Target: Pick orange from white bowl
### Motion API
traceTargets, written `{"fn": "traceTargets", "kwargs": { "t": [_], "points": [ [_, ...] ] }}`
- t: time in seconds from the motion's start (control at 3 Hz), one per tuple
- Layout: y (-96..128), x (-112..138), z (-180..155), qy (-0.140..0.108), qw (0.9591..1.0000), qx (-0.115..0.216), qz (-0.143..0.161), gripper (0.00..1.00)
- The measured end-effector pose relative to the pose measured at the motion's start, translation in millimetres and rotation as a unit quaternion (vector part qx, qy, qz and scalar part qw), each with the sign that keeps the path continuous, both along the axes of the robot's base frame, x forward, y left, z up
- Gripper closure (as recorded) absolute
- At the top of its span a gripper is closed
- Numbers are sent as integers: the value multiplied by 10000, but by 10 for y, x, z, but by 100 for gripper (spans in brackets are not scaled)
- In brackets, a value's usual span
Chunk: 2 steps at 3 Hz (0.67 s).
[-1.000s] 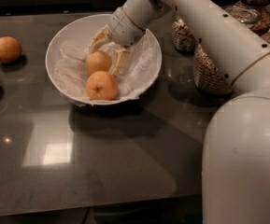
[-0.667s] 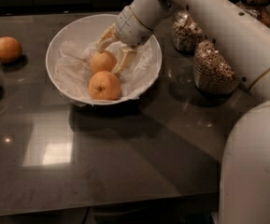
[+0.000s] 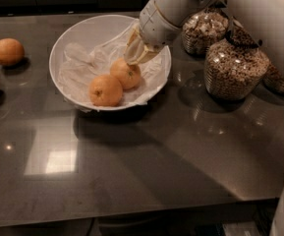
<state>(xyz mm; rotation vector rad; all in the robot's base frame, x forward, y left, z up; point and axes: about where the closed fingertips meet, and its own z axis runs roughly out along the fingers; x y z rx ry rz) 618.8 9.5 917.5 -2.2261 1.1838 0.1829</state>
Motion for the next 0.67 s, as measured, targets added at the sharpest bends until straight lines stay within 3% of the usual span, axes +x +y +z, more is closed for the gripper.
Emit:
{"fn": "traceTargets", "kwargs": {
  "t": [0.67],
  "points": [
    [1,0,-1,0,10000,0,1,57]
  ]
}}
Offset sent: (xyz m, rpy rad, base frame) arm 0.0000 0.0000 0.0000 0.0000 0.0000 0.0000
